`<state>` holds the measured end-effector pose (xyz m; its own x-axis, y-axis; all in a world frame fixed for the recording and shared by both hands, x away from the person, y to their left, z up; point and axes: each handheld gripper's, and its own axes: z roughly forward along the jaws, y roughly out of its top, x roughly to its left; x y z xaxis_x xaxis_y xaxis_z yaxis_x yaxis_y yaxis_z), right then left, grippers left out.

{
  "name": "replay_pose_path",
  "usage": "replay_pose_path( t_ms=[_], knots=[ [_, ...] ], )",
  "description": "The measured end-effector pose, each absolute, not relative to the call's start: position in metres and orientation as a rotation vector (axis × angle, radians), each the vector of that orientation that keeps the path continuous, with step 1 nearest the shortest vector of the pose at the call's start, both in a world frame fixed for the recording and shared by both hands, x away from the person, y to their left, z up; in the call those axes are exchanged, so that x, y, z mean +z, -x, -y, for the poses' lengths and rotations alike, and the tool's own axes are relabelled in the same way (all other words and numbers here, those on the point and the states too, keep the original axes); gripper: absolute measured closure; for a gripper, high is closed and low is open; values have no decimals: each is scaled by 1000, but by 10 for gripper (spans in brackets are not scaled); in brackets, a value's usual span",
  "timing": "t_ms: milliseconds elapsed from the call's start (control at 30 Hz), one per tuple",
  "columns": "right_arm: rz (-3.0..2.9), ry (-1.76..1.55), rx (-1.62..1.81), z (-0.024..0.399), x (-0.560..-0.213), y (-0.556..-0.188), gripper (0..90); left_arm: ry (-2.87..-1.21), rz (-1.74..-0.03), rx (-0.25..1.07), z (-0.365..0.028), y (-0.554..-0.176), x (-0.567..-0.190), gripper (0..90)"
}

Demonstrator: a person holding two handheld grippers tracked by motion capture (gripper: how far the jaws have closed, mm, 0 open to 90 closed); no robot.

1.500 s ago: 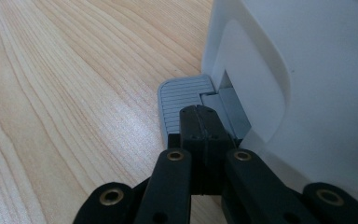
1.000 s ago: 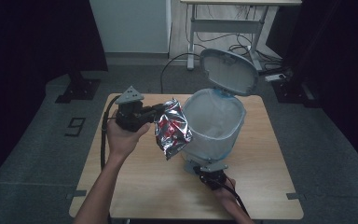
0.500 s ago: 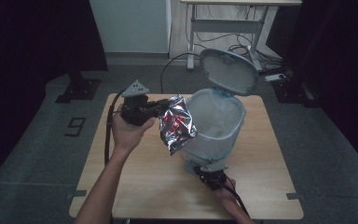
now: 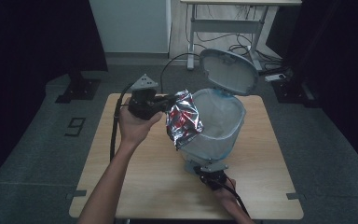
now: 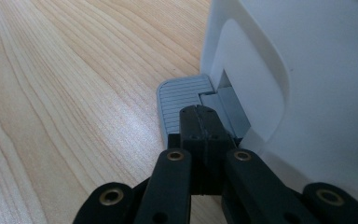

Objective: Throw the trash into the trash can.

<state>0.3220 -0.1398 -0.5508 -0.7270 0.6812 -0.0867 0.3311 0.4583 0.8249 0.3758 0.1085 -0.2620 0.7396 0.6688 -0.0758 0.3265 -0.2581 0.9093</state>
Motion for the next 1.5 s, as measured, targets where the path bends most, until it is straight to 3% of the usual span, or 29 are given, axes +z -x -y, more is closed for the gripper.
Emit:
replay_pose_path(
  t_ms=[1500],
  knots=[
    [-2304, -851, 1174, 140, -551, -322, 900, -1880, -744, 375, -59, -411, -247, 871]
  ],
)
